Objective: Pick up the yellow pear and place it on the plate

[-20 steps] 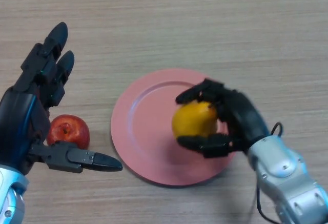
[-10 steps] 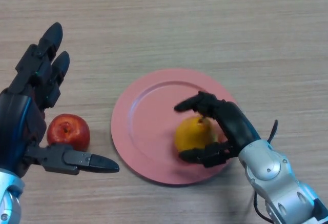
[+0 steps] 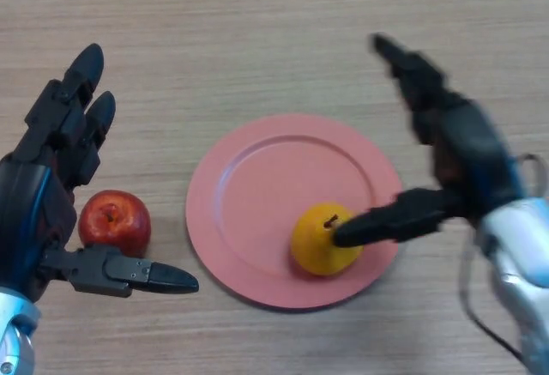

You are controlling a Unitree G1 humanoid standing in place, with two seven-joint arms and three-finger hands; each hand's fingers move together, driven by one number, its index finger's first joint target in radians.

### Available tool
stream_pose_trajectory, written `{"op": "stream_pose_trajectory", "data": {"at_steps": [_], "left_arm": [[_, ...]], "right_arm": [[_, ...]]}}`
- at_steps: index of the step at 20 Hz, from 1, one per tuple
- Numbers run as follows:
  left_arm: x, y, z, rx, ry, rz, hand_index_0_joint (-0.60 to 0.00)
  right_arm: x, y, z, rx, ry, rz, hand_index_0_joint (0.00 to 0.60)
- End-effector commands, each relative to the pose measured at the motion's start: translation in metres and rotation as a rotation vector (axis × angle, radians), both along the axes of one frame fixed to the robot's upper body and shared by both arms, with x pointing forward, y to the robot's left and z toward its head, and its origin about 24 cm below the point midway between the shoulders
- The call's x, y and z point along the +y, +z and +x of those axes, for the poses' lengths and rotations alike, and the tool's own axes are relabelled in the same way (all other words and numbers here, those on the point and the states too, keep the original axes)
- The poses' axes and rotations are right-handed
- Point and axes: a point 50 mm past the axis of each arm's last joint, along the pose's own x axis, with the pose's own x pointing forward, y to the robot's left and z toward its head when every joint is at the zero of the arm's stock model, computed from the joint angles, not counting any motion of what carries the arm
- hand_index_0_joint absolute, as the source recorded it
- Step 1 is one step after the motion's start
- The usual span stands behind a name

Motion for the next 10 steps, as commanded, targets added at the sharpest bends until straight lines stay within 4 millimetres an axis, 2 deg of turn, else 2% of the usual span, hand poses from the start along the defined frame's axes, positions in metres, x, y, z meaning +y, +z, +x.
{"op": "stream_pose_trajectory", "data": {"at_steps": [1,5,10], "left_arm": [[0.003,0.029,-0.009,-0.201,-0.001,0.027,0.000],[0.001,0.032,-0.005,-0.183,-0.013,0.030,0.000],[0.002,0.034,-0.005,-0.199,-0.025,0.025,0.000]], "right_arm": [[-0.012,0.036,-0.019,-0.211,0.016,0.059,0.000],[-0.026,0.035,-0.048,-0.238,-0.008,0.086,0.000],[-0.030,0.035,-0.065,-0.267,-0.035,0.082,0.000]]}}
